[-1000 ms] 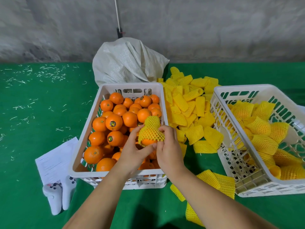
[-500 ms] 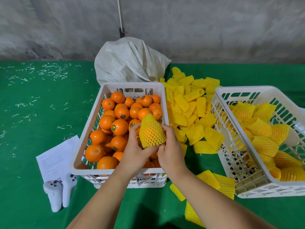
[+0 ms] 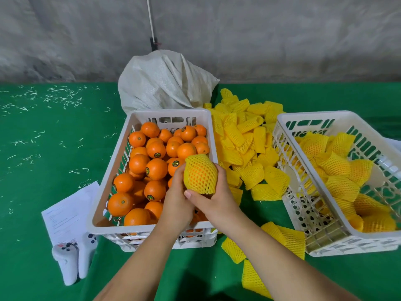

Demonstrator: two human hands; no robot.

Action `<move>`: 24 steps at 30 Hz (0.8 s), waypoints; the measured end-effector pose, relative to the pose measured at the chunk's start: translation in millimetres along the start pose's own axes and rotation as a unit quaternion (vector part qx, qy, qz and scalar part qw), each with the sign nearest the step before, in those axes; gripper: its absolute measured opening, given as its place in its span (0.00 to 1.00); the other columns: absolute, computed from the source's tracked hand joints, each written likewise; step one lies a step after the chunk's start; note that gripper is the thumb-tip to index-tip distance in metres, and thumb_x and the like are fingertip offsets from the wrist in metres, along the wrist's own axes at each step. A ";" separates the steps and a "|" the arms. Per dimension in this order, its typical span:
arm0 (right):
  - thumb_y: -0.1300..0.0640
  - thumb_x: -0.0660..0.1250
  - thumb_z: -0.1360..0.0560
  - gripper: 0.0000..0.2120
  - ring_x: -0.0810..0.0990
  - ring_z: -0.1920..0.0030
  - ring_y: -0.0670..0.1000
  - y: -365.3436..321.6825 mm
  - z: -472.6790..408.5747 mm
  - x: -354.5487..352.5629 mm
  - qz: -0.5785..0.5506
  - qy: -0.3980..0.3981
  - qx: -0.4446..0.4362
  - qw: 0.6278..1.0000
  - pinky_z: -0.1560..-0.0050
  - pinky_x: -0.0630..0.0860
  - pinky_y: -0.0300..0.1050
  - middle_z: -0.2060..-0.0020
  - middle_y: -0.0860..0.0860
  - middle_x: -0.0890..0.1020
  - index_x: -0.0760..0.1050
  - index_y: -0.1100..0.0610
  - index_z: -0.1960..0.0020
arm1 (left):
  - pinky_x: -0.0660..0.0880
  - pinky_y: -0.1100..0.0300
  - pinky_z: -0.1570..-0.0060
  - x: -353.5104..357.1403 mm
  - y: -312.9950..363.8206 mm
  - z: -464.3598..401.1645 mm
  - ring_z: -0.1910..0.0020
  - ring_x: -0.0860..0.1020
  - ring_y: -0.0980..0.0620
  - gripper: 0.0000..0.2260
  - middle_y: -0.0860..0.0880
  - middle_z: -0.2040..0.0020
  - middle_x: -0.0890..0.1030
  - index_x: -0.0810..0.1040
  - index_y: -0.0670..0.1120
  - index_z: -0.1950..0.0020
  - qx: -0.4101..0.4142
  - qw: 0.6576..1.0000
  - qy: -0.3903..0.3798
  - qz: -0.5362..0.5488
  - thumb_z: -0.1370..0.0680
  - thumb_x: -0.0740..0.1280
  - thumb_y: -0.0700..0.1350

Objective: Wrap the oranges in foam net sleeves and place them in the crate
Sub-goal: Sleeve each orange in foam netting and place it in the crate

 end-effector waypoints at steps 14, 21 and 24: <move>0.67 0.66 0.23 0.43 0.75 0.56 0.45 3.9 12.5 -295.9 0.049 0.394 0.076 0.915 0.66 0.74 0.39 0.37 0.59 0.76 0.49 0.41 0.18 | 0.77 0.54 0.60 20.7 -15.6 2.5 0.57 0.80 0.55 0.19 0.63 0.47 0.78 0.68 0.62 0.26 -0.045 0.988 -0.070 -0.133 0.15 0.66 0.49; 0.38 0.68 0.22 0.48 0.55 0.21 0.67 89.8 31.0 -324.5 0.348 0.233 0.282 0.863 0.30 0.70 0.64 0.18 0.57 0.45 0.39 0.48 0.17 | 0.71 0.59 0.40 47.3 -23.3 -1.3 0.35 0.77 0.56 0.11 0.56 0.36 0.80 0.74 0.59 0.33 -0.070 0.971 -0.160 -0.164 0.14 0.58 0.52; 0.49 0.59 0.16 0.23 0.79 0.44 0.60 76.1 14.8 -318.8 0.470 0.203 0.251 0.822 0.51 0.80 0.56 0.40 0.58 0.76 0.63 0.56 0.24 | 0.72 0.60 0.40 52.9 -30.1 0.8 0.36 0.77 0.57 0.12 0.56 0.35 0.80 0.74 0.59 0.31 -0.079 0.959 -0.187 -0.197 0.12 0.57 0.49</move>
Point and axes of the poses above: each hand's wrist, its own z-axis away from the middle knuckle, its own x-axis out of the palm, y = z × x, the point moved 10 cm from there along -z, towards the middle knuckle
